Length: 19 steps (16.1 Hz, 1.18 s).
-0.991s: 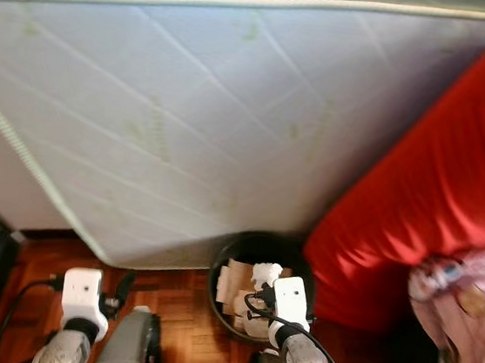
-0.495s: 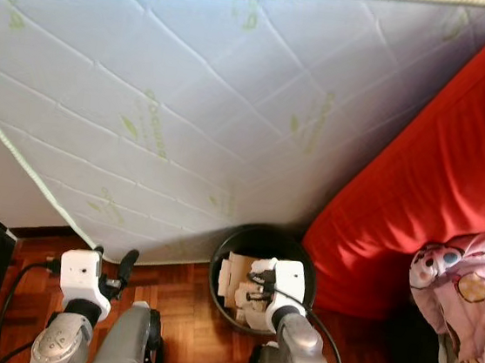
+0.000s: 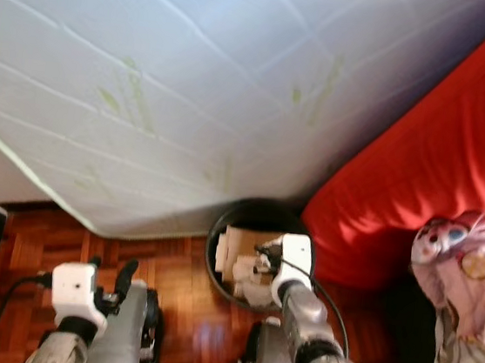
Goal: Clean up the room
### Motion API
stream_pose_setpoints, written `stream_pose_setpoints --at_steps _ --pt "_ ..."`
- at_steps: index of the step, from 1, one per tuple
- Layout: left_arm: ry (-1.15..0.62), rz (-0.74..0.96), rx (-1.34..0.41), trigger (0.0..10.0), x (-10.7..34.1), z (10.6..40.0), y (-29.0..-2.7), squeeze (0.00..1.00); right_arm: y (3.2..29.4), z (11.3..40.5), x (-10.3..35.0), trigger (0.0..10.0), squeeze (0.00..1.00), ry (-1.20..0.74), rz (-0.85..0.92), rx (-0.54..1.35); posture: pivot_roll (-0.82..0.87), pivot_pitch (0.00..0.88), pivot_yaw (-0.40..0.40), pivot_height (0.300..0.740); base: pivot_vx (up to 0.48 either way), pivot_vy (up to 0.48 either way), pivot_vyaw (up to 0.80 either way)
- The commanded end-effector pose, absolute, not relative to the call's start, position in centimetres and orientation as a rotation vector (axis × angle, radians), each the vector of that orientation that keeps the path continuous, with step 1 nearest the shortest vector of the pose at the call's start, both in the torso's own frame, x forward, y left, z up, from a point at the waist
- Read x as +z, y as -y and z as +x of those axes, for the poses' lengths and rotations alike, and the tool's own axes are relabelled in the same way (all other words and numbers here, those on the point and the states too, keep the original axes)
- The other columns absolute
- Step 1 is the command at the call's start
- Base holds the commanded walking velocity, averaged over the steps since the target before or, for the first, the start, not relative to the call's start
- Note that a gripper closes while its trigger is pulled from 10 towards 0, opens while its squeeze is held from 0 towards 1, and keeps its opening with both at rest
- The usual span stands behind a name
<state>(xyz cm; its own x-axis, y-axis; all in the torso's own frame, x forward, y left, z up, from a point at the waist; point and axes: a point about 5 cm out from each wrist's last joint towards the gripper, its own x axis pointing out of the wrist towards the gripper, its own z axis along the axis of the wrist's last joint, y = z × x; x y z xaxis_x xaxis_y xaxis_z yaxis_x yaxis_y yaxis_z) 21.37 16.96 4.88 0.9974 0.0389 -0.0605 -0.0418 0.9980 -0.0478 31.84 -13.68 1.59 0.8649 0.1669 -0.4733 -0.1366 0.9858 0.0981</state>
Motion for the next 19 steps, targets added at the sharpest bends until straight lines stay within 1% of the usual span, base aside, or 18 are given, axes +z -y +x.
stream_pose_setpoints --at_steps 1,6,17,18,19 --pt "-0.099 -0.038 0.043 10.0 4.5 20.5 -16.8 0.0 13.7 31.2 0.8 10.0 1.0 -0.547 0.054 0.165 0.14 0.432 -0.05 0.642 0.0 0.0 0.0" --pt "-0.121 -0.033 0.056 10.0 4.6 19.8 -16.9 0.0 13.4 31.2 0.8 10.0 1.0 -0.553 0.036 0.183 0.15 0.442 -0.055 0.642 0.0 0.0 0.0" --pt "-0.14 -0.023 0.046 10.0 4.6 20.5 -17.1 0.0 13.2 31.3 0.9 10.0 1.0 -0.55 0.014 0.221 0.14 0.411 -0.042 0.642 0.0 0.0 0.0" --pt "-0.142 -0.02 0.045 10.0 4.4 20.9 -17.2 0.0 13.3 31.3 1.0 10.0 0.03 -0.547 0.018 0.214 0.13 0.388 -0.042 0.642 0.0 0.0 0.0" --pt "-0.151 -0.021 0.047 10.0 4.2 21.2 -17.3 0.0 13.6 31.3 1.0 10.0 0.0 -0.539 0.037 0.194 0.13 0.366 -0.04 0.642 0.0 0.0 0.0"
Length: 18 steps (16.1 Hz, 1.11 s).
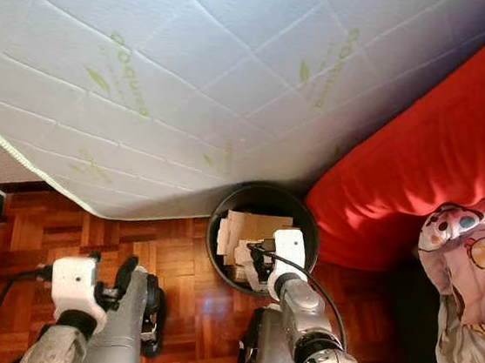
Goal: Clean up the room
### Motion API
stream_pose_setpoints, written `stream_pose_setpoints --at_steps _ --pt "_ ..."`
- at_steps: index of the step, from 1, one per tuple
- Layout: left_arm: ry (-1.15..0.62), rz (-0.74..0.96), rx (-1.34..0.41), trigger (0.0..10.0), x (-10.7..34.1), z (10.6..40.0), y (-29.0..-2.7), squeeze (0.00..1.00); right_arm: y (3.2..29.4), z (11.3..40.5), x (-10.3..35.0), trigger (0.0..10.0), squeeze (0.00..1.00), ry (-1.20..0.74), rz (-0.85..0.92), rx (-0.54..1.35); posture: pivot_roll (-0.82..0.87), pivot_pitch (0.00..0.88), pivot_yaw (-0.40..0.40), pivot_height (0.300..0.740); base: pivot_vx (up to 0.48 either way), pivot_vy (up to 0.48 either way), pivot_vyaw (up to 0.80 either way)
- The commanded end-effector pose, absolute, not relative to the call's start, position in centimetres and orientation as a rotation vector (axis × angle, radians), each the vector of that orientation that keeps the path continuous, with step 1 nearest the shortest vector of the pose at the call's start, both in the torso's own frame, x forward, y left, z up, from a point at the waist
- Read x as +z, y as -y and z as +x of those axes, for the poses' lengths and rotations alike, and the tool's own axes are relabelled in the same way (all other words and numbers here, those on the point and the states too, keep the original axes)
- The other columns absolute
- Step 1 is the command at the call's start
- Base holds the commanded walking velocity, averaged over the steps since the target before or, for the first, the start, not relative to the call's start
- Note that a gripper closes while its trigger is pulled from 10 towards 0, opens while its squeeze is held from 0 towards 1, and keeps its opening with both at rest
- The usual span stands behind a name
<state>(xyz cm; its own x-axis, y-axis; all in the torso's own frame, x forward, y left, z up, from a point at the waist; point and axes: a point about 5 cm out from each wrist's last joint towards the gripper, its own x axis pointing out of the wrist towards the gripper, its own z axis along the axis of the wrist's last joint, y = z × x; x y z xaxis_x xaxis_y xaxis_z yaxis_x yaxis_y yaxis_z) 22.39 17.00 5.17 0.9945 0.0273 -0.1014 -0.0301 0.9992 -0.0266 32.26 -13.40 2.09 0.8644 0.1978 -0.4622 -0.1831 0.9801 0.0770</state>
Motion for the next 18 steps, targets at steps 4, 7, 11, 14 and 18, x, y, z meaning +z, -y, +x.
stream_pose_setpoints --at_steps 4,7,11,14,18 --pt "-0.272 -0.01 0.049 10.0 0.9 22.0 -18.3 0.0 17.1 28.8 -1.1 10.0 0.0 -0.518 0.198 0.018 0.07 0.25 -0.019 0.647 0.0 0.0 0.0" --pt "-0.353 -0.013 0.067 10.0 -0.8 22.2 -19.1 0.0 18.1 25.4 -3.6 10.0 0.0 -0.595 0.191 -0.005 0.05 0.189 -0.005 0.677 0.0 0.0 0.0" --pt "-0.516 -0.034 0.089 10.0 -3.8 22.0 -19.9 0.0 18.9 22.3 -5.8 10.0 0.0 -0.7 0.188 -0.061 0.01 0.096 0.007 0.722 0.0 0.0 0.0" --pt "-0.591 -0.033 0.096 10.0 -4.9 21.7 -20.0 0.0 18.9 21.6 -6.3 10.0 0.0 -0.744 0.171 -0.06 0.01 0.044 -0.007 0.74 0.0 0.0 0.0" --pt "-0.704 -0.026 0.092 10.0 -6.4 20.4 -19.8 0.0 18.5 20.4 -7.2 10.0 0.0 -0.815 0.141 -0.04 0.01 0.004 -0.011 0.74 0.0 0.0 0.0"
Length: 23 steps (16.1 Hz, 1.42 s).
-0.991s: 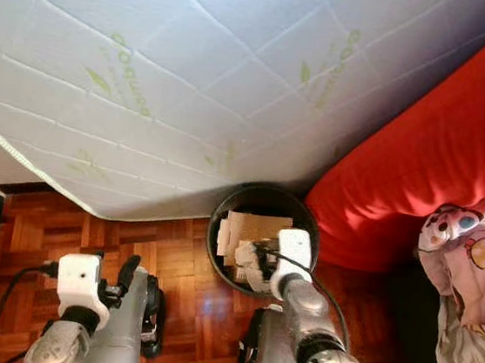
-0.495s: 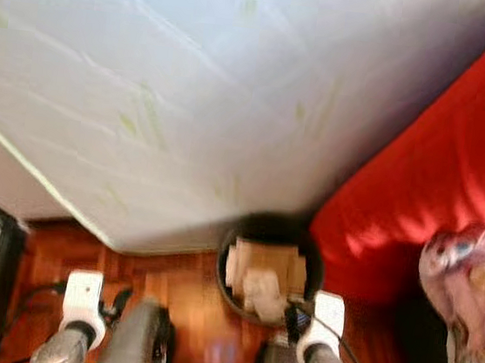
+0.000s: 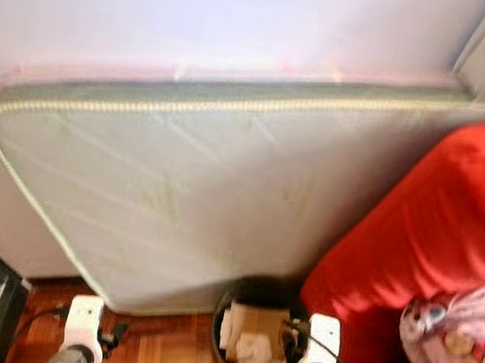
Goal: Clean up the room
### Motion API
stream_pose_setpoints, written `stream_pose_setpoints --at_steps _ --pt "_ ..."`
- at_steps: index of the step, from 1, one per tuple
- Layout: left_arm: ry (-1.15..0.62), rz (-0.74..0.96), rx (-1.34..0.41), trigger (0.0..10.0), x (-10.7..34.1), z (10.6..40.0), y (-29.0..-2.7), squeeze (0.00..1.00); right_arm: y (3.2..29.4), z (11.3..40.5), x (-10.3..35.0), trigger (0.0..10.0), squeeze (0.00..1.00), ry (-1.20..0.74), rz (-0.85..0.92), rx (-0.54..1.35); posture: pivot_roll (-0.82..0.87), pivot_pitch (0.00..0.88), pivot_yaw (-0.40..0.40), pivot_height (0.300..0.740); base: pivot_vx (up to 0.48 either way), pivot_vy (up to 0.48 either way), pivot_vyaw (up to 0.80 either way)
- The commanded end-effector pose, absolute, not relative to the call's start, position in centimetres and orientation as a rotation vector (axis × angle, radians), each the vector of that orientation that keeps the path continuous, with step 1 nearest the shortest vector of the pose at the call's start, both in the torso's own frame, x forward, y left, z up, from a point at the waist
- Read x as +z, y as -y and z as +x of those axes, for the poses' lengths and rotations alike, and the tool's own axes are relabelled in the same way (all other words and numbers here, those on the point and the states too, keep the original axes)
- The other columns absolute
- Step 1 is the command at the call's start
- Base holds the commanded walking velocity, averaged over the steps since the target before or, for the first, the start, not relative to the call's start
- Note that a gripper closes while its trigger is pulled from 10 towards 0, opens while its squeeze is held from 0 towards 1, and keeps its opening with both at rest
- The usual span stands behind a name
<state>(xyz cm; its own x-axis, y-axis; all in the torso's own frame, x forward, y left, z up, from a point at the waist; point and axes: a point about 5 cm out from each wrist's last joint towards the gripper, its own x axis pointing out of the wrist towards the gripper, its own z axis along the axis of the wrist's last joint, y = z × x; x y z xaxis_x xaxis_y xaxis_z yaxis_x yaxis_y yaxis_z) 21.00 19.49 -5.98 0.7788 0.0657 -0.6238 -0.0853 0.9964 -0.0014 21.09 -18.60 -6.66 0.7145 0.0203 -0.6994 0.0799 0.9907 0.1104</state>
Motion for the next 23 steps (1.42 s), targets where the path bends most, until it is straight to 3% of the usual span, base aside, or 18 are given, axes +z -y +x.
stream_pose_setpoints --at_steps 1,6,9,11,16,23 --pt "-0.757 -0.017 0.093 10.0 -7.1 19.4 -19.6 0.0 18.5 19.6 -7.6 10.0 0.0 -0.844 0.13 -0.027 0.0 0.001 -0.01 0.74 0.0 0.0 0.0" --pt "-0.799 -0.06 0.147 10.0 -7.8 18.1 -20.1 0.0 19.5 16.8 -8.8 10.0 0.0 -0.943 0.081 -0.022 -0.03 0.0 0.007 0.74 0.0 0.0 0.0" --pt "-0.796 -0.072 0.172 10.0 -7.7 18.2 -20.5 0.0 20.3 16.2 -9.0 10.0 0.0 -0.958 0.081 -0.045 -0.03 0.0 0.004 0.74 0.0 0.0 -0.78" --pt "-0.8 -0.073 0.177 10.0 -7.7 18.3 -20.6 0.0 19.3 17.0 -8.8 10.0 0.0 -0.942 0.072 -0.022 -0.04 0.0 0.01 0.74 0.0 0.0 -0.78" --pt "-0.794 -0.085 0.209 10.0 -7.6 18.6 -20.7 0.0 19.4 17.3 -8.6 10.0 0.0 -0.93 0.058 -0.016 -0.03 0.079 0.002 0.74 0.0 0.0 -0.78" --pt "-0.816 -0.055 0.198 10.0 -7.9 18.0 -20.7 0.0 19.4 17.3 -8.7 10.0 0.0 -0.94 0.042 -0.008 -0.01 0.108 -0.004 0.74 0.0 0.0 -0.78"
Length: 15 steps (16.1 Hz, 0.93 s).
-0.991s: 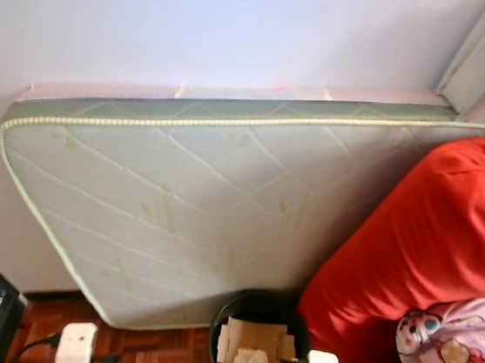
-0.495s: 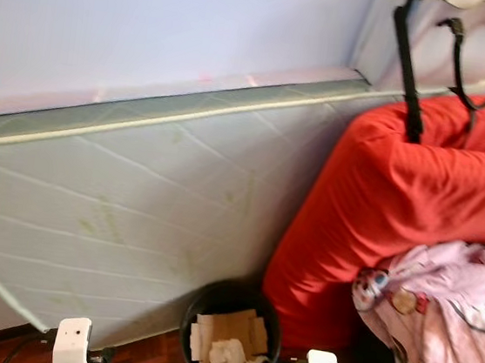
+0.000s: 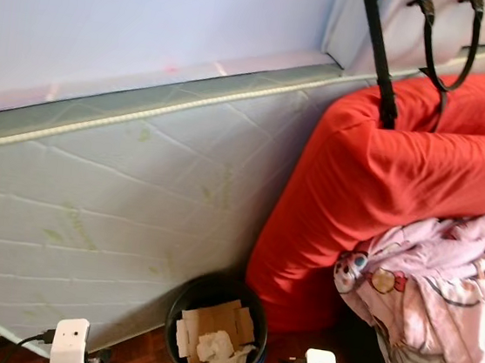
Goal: Clean up the room
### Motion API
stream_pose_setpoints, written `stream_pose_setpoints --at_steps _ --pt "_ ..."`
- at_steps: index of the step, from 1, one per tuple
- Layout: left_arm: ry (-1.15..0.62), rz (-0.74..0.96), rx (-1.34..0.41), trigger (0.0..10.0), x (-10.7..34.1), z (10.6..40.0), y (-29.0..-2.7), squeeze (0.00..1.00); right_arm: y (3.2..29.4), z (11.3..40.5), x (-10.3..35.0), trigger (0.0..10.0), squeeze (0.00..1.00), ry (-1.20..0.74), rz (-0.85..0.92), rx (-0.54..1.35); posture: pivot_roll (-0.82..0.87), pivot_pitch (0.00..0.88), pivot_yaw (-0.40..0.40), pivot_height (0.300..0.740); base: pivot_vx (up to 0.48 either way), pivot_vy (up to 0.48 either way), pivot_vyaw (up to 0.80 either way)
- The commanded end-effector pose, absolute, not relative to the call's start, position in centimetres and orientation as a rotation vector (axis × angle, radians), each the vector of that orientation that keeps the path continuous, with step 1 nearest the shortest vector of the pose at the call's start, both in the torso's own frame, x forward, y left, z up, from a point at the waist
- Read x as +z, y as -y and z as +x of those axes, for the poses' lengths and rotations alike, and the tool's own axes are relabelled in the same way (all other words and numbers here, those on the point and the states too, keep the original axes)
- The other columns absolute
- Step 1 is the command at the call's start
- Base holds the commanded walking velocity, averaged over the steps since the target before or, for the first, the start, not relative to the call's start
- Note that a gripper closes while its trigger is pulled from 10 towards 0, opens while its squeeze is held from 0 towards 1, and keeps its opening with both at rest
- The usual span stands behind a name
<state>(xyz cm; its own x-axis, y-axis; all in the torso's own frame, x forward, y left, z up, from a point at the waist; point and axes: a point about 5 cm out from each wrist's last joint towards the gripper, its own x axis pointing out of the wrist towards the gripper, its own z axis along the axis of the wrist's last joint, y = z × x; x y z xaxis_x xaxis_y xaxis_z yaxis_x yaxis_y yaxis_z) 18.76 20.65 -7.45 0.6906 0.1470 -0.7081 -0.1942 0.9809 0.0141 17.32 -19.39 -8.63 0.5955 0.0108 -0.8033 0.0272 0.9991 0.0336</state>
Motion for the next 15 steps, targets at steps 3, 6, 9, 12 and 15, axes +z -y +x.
stream_pose_setpoints --at_steps 3,6,9,12,15 --pt "-0.814 -0.059 0.193 10.0 -7.89 18.04 -20.33 0.0 19.48 17.3 -8.64 10.0 0.0 -0.94 0.038 -0.006 -0.01 0.121 -0.015 0.74 0.0 0.0 -0.78" --pt "-0.815 -0.047 0.179 10.0 -7.91 18.09 -20.08 0.0 19.35 17.24 -8.68 10.0 0.0 -0.947 0.02 0.016 -0.02 0.119 -0.011 0.74 0.0 0.0 -0.78" --pt "-0.81 -0.037 0.177 10.0 -7.83 18.18 -20.24 0.0 19.23 17.27 -8.68 10.0 0.0 -0.945 0.021 0.018 -0.02 0.118 -0.008 0.74 0.0 -0.189 -0.78" --pt "-0.811 -0.048 0.182 10.0 -7.86 18.16 -20.2 0.0 19.15 17.23 -8.72 10.0 0.0 -0.947 0.022 0.019 -0.02 0.117 -0.006 0.74 0.0 -0.095 -0.78" --pt "-0.804 -0.042 0.181 10.0 -7.81 18.22 -20.14 0.0 19.18 17.25 -8.7 10.0 0.0 -0.948 0.021 0.019 -0.02 0.119 -0.009 0.74 0.0 -0.192 -0.78"
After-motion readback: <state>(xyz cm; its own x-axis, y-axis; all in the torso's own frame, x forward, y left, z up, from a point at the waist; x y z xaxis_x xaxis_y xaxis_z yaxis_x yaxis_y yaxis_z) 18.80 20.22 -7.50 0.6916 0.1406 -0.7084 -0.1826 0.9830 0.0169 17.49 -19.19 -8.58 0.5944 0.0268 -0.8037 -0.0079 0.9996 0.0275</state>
